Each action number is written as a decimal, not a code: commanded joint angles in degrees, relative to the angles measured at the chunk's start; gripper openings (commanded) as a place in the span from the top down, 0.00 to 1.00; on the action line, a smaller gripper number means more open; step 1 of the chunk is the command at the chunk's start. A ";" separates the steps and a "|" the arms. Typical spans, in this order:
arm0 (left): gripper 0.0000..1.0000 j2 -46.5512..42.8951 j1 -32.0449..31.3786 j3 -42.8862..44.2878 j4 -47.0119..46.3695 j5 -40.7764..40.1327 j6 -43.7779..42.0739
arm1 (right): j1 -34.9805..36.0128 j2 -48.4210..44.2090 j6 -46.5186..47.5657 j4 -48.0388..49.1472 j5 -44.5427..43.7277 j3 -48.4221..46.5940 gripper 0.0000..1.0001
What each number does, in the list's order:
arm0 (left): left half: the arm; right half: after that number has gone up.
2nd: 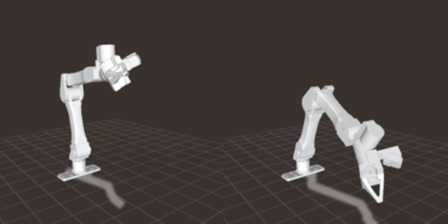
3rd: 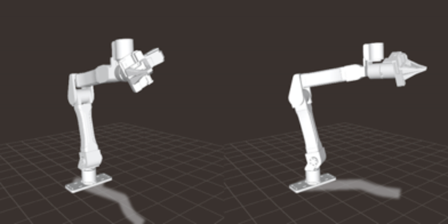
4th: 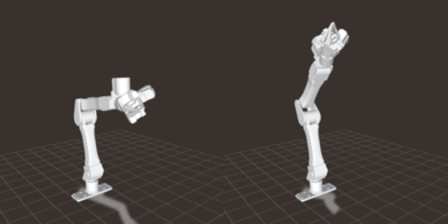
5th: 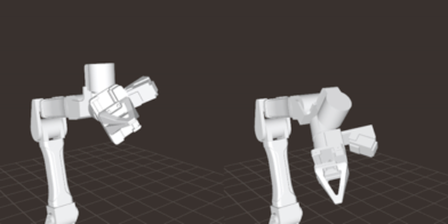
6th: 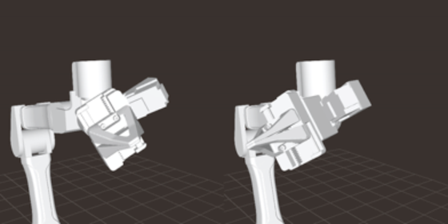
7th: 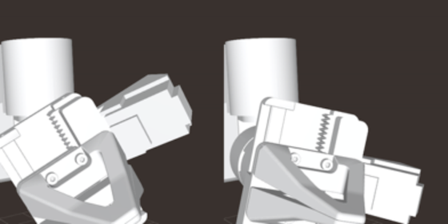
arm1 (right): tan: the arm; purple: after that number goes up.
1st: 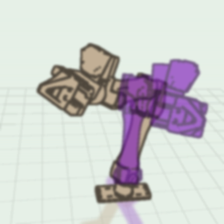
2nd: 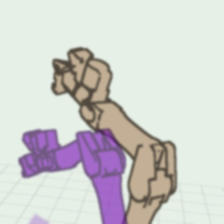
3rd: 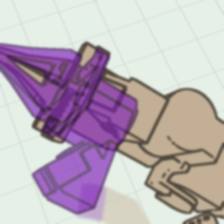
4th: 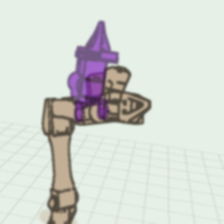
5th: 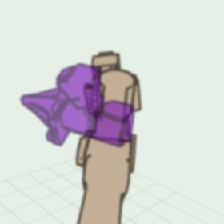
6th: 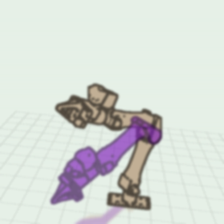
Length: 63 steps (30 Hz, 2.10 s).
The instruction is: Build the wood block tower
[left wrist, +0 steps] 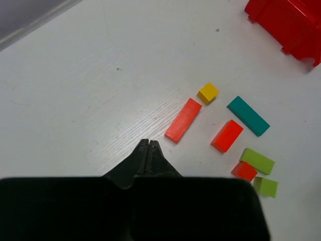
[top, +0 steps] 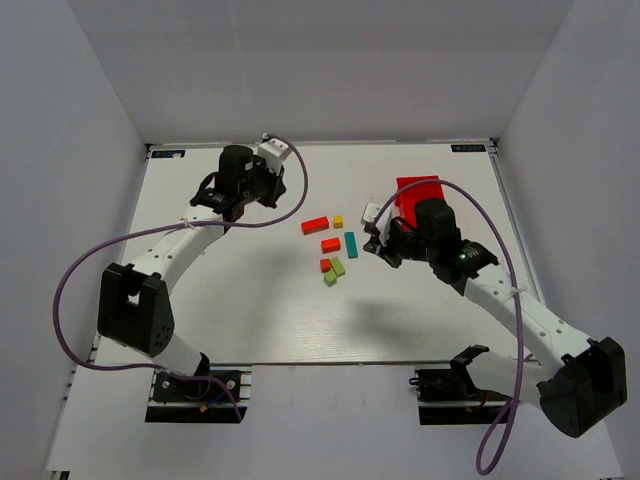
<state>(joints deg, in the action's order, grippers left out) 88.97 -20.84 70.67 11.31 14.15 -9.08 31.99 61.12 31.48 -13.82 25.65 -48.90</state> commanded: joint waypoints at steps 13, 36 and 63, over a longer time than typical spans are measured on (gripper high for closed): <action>0.92 12.27 -9.75 2.88 12.24 -4.22 8.55 | 0.18 4.00 -1.60 1.52 -4.64 -1.98 1.00; 0.94 25.02 -10.98 8.60 10.92 -13.89 13.48 | 0.01 1.63 -1.52 1.70 -3.41 -0.67 1.00; 0.94 29.51 -10.98 14.05 13.03 -19.16 14.00 | 0.00 0.66 -1.60 1.43 -2.53 -0.05 1.00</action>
<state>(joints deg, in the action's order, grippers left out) 118.74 -31.75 83.02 23.35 -3.29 4.54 31.99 63.51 30.37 -13.52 22.26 -48.97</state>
